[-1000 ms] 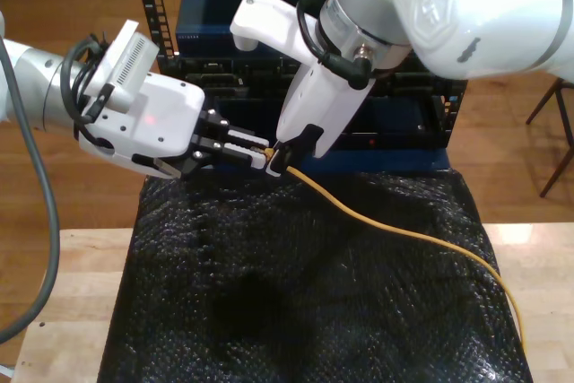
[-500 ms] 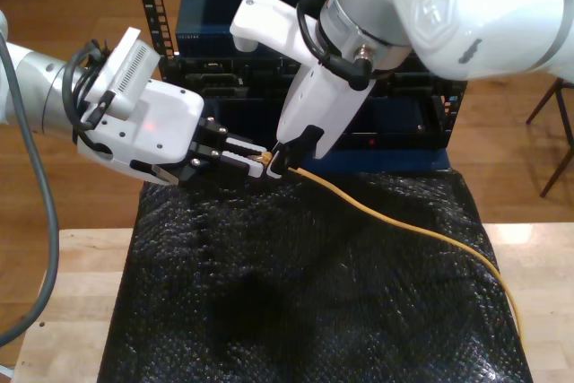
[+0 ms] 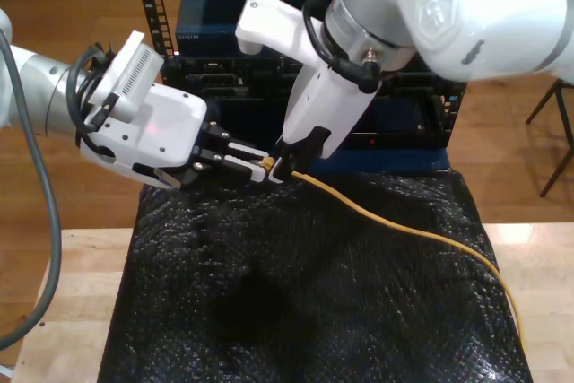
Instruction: Grab the cable and plug it in
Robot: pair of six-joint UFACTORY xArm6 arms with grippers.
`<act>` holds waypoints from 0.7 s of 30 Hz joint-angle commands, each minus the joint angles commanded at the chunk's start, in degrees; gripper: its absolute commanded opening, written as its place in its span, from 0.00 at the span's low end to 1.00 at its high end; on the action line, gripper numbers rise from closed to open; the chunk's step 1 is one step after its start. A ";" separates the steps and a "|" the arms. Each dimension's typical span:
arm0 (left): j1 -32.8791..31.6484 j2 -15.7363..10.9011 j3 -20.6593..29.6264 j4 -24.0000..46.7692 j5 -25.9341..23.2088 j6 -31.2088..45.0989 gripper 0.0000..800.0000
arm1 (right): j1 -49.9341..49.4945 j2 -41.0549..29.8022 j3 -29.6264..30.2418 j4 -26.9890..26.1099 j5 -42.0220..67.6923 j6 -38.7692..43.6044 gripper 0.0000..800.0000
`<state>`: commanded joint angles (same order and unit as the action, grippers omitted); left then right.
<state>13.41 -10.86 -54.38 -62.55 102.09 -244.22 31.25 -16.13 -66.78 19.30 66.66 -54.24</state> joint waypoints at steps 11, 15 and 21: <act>2.02 2.02 -0.97 -0.44 -2.90 -2.90 0.00 | -0.18 -2.46 -0.09 0.26 -0.18 0.00 0.92; 3.60 3.34 -2.02 -3.08 -2.55 -3.60 0.00 | -0.18 -2.64 0.00 0.09 -0.35 -1.76 0.95; 4.84 5.71 -3.52 -5.27 0.35 -4.66 0.00 | 0.00 -2.81 -0.44 0.09 -1.58 -9.58 0.95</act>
<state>18.24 -5.14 -57.90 -67.82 102.44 -248.88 31.25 -18.95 -67.22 19.38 65.08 -63.82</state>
